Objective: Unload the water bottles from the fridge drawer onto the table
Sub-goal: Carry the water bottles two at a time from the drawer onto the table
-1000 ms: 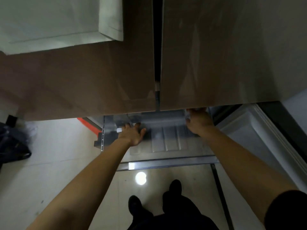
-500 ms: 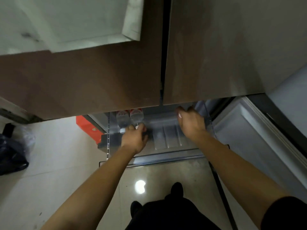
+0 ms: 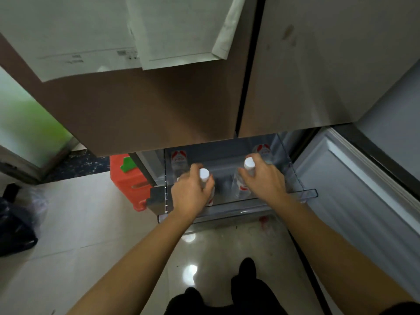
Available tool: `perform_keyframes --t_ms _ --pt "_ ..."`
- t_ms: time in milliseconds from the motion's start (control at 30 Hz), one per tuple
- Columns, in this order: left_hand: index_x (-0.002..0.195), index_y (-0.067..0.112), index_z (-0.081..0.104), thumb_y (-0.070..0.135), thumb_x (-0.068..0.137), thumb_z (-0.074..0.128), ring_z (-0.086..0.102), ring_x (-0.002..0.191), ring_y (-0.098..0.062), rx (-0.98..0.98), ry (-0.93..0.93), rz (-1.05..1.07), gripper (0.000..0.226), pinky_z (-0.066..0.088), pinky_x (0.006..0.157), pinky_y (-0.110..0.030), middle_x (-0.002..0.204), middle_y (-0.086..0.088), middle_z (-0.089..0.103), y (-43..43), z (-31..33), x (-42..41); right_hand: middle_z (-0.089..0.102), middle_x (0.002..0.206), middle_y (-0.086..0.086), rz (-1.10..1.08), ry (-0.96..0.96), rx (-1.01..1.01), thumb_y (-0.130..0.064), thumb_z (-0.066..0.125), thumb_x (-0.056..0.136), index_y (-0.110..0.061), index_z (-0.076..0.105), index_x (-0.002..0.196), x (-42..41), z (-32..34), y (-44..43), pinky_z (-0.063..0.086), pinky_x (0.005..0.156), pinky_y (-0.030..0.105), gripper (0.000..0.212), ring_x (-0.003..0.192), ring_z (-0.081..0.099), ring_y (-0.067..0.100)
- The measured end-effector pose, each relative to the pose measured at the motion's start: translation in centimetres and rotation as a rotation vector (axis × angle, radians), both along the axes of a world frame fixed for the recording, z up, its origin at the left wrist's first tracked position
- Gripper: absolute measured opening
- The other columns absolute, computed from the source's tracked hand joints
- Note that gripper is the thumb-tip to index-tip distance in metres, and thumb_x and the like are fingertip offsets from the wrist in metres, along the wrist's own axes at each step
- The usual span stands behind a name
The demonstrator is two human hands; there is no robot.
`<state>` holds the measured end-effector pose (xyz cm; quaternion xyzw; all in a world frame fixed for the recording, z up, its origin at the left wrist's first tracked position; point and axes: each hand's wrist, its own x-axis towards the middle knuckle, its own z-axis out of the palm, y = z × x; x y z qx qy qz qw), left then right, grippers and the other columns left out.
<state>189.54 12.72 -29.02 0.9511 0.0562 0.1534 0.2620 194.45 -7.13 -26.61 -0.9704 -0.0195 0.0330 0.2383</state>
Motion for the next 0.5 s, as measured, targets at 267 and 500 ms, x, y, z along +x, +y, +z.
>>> perform_keyframes --t_ms 267,500 --pt "0.114 0.022 0.062 0.066 0.085 0.055 0.053 0.098 -0.024 -0.05 0.164 0.045 0.054 0.045 0.069 -0.03 0.101 -0.002 0.045 -0.6 -2.2 -2.2 0.059 0.121 0.01 -0.193 -0.015 0.155 -0.043 0.084 0.072 -0.022 0.055 0.127 -1.1 -3.2 1.6 0.045 0.085 0.034 0.066 0.112 0.057 0.031" --pt "0.134 0.027 0.04 0.061 0.075 0.075 0.06 0.115 -0.027 -0.163 0.316 0.075 0.077 0.054 0.09 -0.042 0.131 -0.002 0.058 -1.4 -2.2 -2.8 0.044 0.142 0.01 -0.105 0.093 0.256 -0.033 0.083 0.075 -0.026 0.043 0.138 0.2 -4.9 1.2 0.047 0.095 0.04 0.075 0.124 0.051 0.034"
